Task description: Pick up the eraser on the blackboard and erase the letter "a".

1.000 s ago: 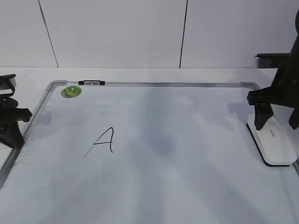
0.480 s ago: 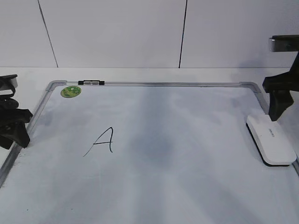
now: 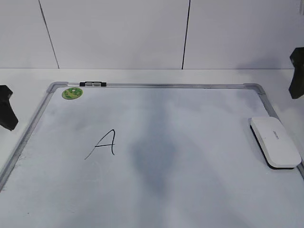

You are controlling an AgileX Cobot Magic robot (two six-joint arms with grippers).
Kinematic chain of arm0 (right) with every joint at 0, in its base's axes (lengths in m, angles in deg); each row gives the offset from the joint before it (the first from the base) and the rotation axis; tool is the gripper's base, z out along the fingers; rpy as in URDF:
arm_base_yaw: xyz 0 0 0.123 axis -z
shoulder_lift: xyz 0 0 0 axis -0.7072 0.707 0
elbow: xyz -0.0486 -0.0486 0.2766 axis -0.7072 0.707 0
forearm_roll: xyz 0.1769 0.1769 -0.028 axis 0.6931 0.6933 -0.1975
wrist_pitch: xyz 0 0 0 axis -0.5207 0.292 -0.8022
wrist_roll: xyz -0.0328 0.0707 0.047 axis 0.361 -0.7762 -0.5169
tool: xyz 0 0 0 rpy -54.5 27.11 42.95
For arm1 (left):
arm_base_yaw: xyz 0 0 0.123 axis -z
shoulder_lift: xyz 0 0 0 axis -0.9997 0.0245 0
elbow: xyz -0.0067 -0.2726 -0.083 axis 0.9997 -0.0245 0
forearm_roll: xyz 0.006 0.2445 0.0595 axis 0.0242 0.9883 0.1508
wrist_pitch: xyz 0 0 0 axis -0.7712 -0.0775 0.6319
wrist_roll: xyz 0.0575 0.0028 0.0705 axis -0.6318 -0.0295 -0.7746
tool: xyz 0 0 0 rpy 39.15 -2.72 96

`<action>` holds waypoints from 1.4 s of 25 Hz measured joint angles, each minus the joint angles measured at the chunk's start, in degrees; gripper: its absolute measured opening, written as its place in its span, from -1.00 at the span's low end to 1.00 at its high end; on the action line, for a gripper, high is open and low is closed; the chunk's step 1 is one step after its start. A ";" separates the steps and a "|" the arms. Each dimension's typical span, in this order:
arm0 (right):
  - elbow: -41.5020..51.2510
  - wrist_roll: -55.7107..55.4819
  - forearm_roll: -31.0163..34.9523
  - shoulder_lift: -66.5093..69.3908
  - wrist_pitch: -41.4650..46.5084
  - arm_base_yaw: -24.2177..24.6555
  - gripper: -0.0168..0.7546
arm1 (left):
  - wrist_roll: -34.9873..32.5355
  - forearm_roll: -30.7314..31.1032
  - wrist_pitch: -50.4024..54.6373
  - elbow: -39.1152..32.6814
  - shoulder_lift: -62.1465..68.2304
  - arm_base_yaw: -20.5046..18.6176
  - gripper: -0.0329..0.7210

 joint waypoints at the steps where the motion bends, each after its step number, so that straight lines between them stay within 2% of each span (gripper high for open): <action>1: 0.12 0.27 0.65 -1.24 0.00 0.00 0.64 | 0.00 0.00 1.32 -0.10 -1.42 0.00 0.27; 9: 8.23 1.44 1.76 -12.64 0.46 0.00 0.63 | 1.86 0.10 13.23 -0.10 -14.11 0.00 0.27; 18: 21.41 2.02 1.76 -31.08 0.91 0.00 0.59 | 5.60 0.41 15.53 -0.35 -29.21 0.10 0.27; 21: 24.73 2.02 2.19 -37.48 1.24 0.00 0.59 | 6.32 0.50 15.53 -0.88 -34.66 1.27 0.27; 35: 34.15 1.16 2.94 -62.84 2.10 0.00 0.58 | 6.97 0.20 17.14 -18.24 -67.92 2.86 0.11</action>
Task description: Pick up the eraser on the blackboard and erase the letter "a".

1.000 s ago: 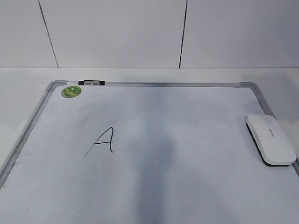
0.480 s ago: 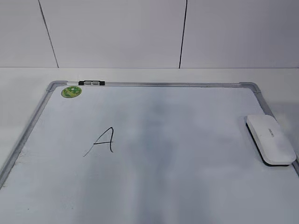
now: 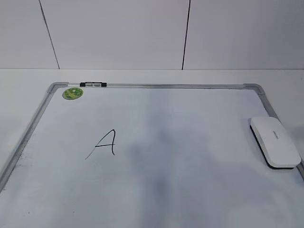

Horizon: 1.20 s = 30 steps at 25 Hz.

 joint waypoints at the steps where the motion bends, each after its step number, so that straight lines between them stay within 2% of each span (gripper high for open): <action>1: 0.12 0.00 -0.23 -1.10 0.15 0.00 0.58 | 0.05 0.39 0.11 -0.62 -1.86 0.00 0.10; 10: 1.60 1.97 -3.80 -8.34 0.39 0.00 0.58 | 0.13 3.02 0.22 -6.84 -8.41 0.00 0.09; 17: 8.64 3.35 -4.09 -10.89 0.48 0.00 0.58 | 0.13 5.41 0.22 -12.37 -10.22 0.87 0.09; 23: 10.68 3.68 -4.19 -11.12 0.34 0.00 0.58 | 0.13 9.08 -2.43 -14.03 -10.22 3.10 0.09; 30: 10.94 3.68 -4.19 -11.12 -1.19 0.00 0.58 | 0.13 10.00 -7.68 -15.56 -10.22 3.19 0.09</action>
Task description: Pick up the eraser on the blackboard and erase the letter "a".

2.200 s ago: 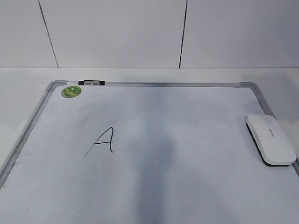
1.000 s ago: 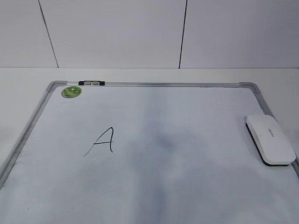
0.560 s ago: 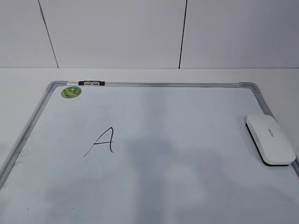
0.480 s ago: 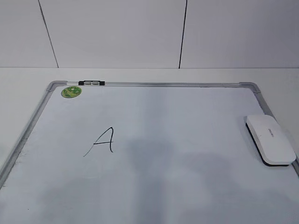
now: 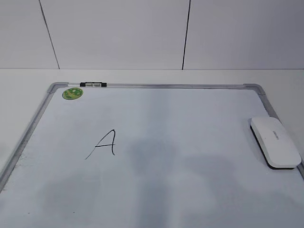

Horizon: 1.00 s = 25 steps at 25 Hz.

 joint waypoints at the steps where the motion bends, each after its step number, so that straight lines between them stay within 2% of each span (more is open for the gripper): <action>1: 0.10 0.00 0.00 0.00 -0.49 0.00 0.58 | 0.00 0.00 -0.56 -0.42 0.00 0.00 0.09; 7: 2.14 0.00 -0.02 0.00 -4.55 0.00 0.58 | 0.00 0.04 -1.47 -0.74 0.00 0.00 0.08; 25: 2.31 0.00 -0.02 0.00 -5.48 0.00 0.58 | 0.00 0.13 -1.47 -0.74 0.00 0.00 0.07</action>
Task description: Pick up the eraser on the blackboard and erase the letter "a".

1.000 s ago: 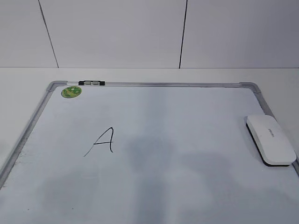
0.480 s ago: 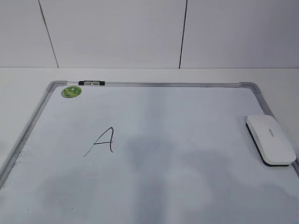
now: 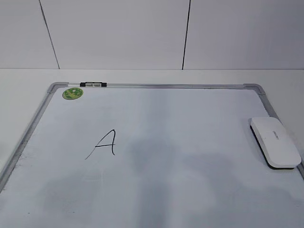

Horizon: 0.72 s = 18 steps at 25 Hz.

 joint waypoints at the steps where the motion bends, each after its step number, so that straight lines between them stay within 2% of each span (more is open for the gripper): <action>1: 0.00 0.00 0.00 0.00 0.00 0.00 0.58 | 0.00 0.00 0.00 0.00 0.00 0.00 0.07; 6: 0.00 0.00 0.00 0.00 -0.08 0.48 0.58 | 0.00 0.00 -0.05 0.00 -0.68 -0.11 0.07; 12: 0.00 0.00 0.00 -0.61 -0.08 2.90 0.58 | 0.00 0.00 -0.05 0.00 -6.18 -2.60 0.07; 14: 0.00 0.00 0.00 -2.61 -0.14 4.10 0.63 | 0.00 0.00 -0.05 0.00 -8.61 -3.31 0.07; 18: 0.00 0.00 0.00 -7.95 -0.14 5.91 0.59 | 0.00 -0.10 -0.05 0.00 -12.32 -3.55 0.07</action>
